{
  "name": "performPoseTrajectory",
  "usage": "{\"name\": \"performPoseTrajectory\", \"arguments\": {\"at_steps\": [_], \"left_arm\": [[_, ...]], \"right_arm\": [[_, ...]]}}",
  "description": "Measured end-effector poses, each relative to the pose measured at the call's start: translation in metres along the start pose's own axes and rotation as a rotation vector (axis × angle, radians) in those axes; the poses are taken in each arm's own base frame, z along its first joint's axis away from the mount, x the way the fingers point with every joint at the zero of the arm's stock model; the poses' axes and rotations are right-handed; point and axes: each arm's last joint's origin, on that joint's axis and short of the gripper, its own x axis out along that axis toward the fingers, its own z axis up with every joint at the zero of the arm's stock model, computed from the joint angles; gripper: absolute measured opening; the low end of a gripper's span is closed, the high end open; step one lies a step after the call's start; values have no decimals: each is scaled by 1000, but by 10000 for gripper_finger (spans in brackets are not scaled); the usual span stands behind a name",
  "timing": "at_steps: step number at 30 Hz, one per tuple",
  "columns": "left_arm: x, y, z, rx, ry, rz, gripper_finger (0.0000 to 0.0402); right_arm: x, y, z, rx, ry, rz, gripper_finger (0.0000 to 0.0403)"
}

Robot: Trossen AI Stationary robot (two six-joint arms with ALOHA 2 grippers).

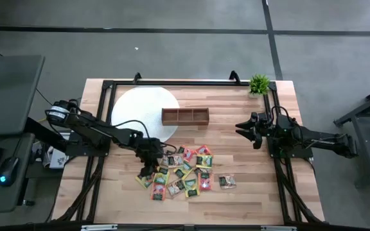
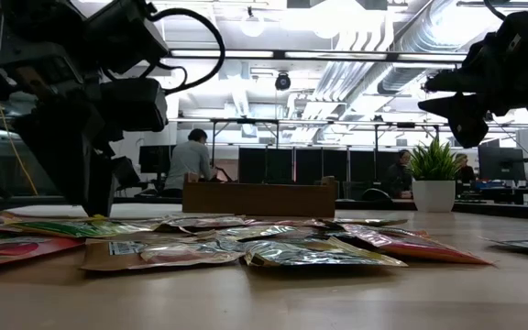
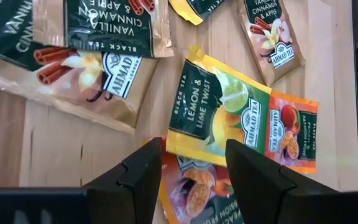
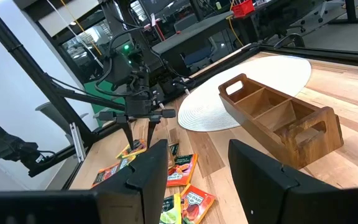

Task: Pick & Place Tea
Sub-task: Put the yellow tea bag into the left compartment of the wooden organizer

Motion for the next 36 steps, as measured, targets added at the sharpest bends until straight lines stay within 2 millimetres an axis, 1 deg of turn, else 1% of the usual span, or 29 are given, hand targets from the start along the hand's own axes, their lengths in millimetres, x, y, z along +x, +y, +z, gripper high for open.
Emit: {"name": "performPoseTrajectory", "arguments": {"at_steps": [7, 12, 14, 16, 19, 26, 27, 36], "left_arm": [[12, 1, 2, -10, -8, -43, 175], [13, 1, 2, -25, -7, -46, 173], [13, 1, 2, -29, -6, -44, 166], [13, 2, 2, -32, -6, -43, 152], [13, 2, 1, -37, -5, -37, 120], [14, 3, 0, -45, 6, -30, 15], [14, 3, 0, -45, 6, -29, 8], [14, 2, 3, -34, -25, -36, 1]], "right_arm": [[0, 0, 0, 0, 1, 0, 165], [0, 0, 0, 0, 0, 0, 165], [0, 0, 0, 0, 1, 0, 165], [0, 0, 0, 0, 1, -1, 165], [0, 0, 0, 0, 1, 0, 165], [0, 0, 0, 0, 1, -1, 165], [0, 0, 0, 1, 1, -1, 165], [0, 0, 0, 0, 1, -1, 165]]}}
